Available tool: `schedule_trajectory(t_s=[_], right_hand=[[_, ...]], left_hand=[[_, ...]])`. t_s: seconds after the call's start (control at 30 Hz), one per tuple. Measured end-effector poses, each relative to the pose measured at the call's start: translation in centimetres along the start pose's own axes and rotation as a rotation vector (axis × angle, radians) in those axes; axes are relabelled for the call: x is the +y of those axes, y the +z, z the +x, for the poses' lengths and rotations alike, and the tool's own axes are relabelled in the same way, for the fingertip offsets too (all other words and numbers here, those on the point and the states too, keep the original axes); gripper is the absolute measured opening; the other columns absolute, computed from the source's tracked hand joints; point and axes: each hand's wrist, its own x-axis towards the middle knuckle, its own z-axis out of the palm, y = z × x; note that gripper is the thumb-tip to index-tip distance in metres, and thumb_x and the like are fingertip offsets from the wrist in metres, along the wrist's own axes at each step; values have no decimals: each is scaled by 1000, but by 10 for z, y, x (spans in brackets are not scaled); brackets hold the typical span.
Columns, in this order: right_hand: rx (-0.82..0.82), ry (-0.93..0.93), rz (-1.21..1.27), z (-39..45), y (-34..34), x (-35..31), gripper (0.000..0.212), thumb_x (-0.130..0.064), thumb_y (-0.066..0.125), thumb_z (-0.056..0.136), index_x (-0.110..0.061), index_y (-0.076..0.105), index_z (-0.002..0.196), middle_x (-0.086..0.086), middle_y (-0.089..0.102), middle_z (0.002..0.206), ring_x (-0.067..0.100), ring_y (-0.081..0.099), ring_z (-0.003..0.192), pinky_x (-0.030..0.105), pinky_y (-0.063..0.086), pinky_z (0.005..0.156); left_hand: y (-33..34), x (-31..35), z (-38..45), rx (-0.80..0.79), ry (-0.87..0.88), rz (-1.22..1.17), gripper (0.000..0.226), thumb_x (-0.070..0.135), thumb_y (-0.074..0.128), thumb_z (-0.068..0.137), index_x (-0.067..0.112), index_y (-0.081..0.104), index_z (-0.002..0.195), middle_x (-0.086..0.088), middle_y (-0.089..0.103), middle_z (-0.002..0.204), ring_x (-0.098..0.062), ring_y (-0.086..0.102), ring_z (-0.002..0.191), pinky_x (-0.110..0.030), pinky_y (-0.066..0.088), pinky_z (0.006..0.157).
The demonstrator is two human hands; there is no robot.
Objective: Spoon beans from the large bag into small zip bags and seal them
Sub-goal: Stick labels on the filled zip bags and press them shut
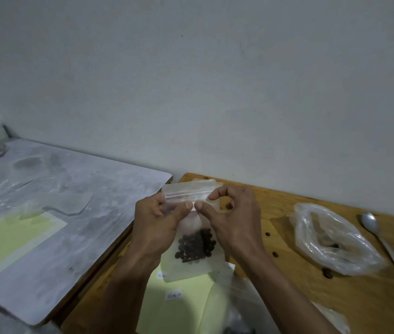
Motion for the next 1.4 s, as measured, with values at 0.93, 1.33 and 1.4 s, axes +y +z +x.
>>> schedule_trajectory(t_s=[0.93,1.33,1.4], right_hand=[[-140,382,-572,82,0,106,28,-33,71,85,-12,64,102,12,63,112,32,57,105,38,52,82],[-170,195,-549,57,-21,91,33,-30,63,93,-14,65,122,12,57,132,30,51,122,40,49,97],[-202,171,-502,48,-32,82,34,-29,68,91,-14,68,122,8,63,130,25,58,118,32,51,89]], left_hand=[[120,-62,87,-261,73,837,62,15,77,87,8,50,142,-10,50,143,-25,51,130,-33,48,103],[91,-53,70,-222,211,873,46,30,74,89,15,61,131,-4,61,131,-18,56,122,-26,45,95],[85,-47,58,-244,224,834,45,31,75,88,13,64,129,-4,66,126,-17,62,114,-26,51,91]])
